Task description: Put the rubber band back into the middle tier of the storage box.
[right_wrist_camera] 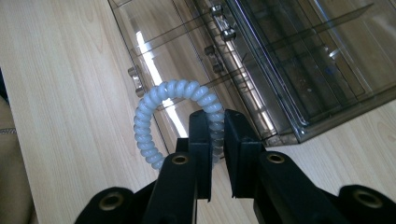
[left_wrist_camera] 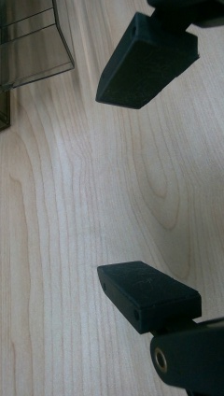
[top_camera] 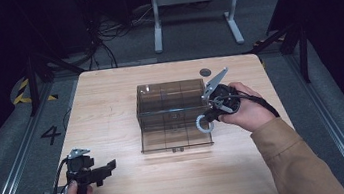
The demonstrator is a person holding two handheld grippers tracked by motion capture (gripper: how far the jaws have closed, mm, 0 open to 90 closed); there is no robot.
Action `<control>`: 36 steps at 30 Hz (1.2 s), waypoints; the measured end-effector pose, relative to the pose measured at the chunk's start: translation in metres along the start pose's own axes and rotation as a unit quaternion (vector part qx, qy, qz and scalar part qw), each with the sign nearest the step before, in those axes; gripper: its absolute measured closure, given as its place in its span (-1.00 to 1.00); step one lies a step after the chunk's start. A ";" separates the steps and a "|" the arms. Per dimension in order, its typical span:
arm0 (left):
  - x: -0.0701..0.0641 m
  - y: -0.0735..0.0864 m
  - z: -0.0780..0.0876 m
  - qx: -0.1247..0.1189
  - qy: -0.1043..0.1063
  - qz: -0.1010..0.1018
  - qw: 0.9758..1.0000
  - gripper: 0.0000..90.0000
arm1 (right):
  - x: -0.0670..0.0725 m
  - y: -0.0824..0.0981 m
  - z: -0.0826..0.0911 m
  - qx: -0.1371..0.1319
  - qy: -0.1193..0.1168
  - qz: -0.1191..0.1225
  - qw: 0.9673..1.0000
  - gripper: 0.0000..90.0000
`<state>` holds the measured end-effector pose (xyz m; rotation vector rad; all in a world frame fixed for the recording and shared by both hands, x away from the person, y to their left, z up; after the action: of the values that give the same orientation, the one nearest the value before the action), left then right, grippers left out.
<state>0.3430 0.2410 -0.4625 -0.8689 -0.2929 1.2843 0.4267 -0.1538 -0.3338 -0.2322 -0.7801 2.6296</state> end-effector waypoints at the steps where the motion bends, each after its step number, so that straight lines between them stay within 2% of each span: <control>1: 0.000 0.000 0.000 0.000 0.000 0.000 1.000 -0.65 | 0.001 -0.002 -0.001 0.001 0.000 0.001 1.000 0.83; 7: 0.000 -0.001 0.000 -0.001 0.002 -0.001 1.000 -0.65 | 0.003 -0.013 -0.006 -0.005 -0.007 0.009 1.000 0.83; 36: 0.000 -0.002 -0.002 0.000 0.009 0.004 1.000 -0.65 | 0.013 -0.046 -0.026 0.007 -0.018 0.037 0.999 0.83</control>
<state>0.3456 0.2400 -0.4619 -0.8817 -0.2765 1.2833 0.4367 -0.1002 -0.3306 -0.2139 -0.7794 2.7153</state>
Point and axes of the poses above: each handheld gripper's, and its own axes: z roughly backward along the jaws, y roughly out of its underside, x roughly to its left, the point moved 3 cm from there along -z, roughly forward along the jaws, and after that the axes turned 5 degrees about -x, right-handed, at the moved point
